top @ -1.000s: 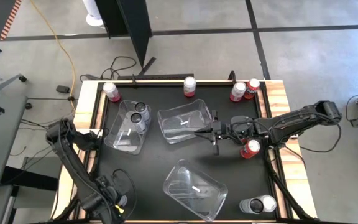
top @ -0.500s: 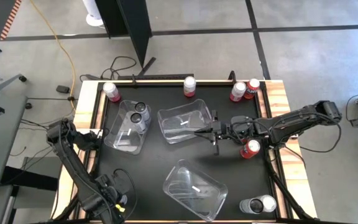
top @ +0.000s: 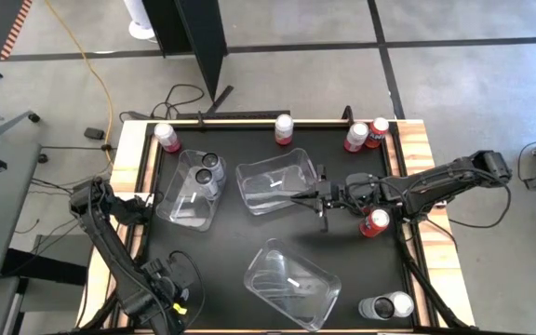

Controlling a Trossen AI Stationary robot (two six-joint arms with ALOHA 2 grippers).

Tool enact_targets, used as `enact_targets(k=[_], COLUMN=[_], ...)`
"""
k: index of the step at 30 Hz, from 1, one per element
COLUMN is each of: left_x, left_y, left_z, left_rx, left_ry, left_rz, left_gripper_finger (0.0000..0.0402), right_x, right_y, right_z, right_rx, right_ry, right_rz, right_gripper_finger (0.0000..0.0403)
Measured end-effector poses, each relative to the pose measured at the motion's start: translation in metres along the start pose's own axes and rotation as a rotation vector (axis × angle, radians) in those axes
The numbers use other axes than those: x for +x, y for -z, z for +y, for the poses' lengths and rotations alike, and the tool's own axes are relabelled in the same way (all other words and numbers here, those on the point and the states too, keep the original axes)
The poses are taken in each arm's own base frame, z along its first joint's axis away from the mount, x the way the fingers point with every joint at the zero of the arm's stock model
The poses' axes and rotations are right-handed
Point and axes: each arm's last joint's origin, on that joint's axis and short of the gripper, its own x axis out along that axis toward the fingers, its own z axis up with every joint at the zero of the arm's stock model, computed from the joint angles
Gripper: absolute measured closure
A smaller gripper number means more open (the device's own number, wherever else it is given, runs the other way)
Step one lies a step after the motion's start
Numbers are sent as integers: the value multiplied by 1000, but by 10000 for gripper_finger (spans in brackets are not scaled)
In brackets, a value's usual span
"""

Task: Sort soda cans
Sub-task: Put the left black soda can in the top left transparent bin

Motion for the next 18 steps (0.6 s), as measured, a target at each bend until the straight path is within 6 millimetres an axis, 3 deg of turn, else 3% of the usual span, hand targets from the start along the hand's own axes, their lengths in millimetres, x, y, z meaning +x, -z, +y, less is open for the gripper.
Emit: enact_targets(k=[7,13,18], left_x=[-5,-31,-63], left_y=[-4,-20,-44], left_z=[1,14,31], left_rx=[14,-18,-63], left_ry=[-16,-94,-7], left_rz=[2,-22,-142], left_gripper_finger=[153,153,153], right_x=[0,0,0], right_y=[0,0,0], right_z=[0,0,0], right_rx=[0,0,-1], right_ry=[0,0,0], right_rz=[0,-2,-2], right_gripper_finger=[352,352,352])
